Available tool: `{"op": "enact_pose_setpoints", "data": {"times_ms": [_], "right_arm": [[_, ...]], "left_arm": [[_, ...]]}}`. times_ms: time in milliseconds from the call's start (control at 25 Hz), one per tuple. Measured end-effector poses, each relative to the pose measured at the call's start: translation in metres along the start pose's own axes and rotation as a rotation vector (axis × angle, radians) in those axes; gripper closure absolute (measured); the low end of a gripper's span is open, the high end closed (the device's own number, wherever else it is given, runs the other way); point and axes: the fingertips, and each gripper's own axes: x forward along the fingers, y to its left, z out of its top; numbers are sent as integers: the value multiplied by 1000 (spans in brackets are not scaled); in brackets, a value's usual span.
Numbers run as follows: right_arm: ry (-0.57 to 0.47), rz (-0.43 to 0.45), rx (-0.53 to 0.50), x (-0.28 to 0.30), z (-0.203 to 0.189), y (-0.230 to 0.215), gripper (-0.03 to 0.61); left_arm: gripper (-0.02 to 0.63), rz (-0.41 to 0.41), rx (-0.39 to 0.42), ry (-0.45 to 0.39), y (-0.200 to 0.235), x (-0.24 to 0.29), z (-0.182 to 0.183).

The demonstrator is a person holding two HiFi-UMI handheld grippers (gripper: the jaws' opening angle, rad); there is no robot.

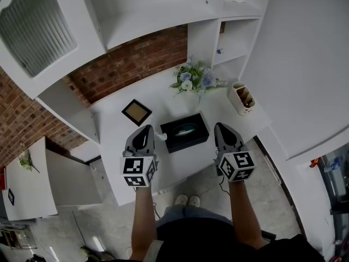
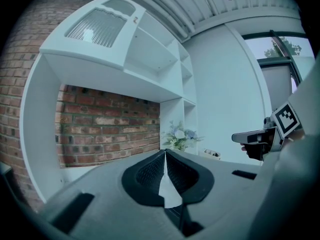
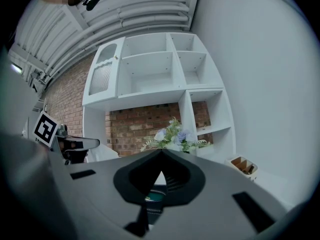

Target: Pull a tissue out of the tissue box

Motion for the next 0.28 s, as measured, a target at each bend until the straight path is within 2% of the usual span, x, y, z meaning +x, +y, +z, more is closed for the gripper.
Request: {"op": "enact_pose_setpoints", "data": {"times_ms": [280], "right_arm": [[6,5,4,0,-3,2,581]], "left_arm": [[601,0,-3,5,0,-2,-2]]}}
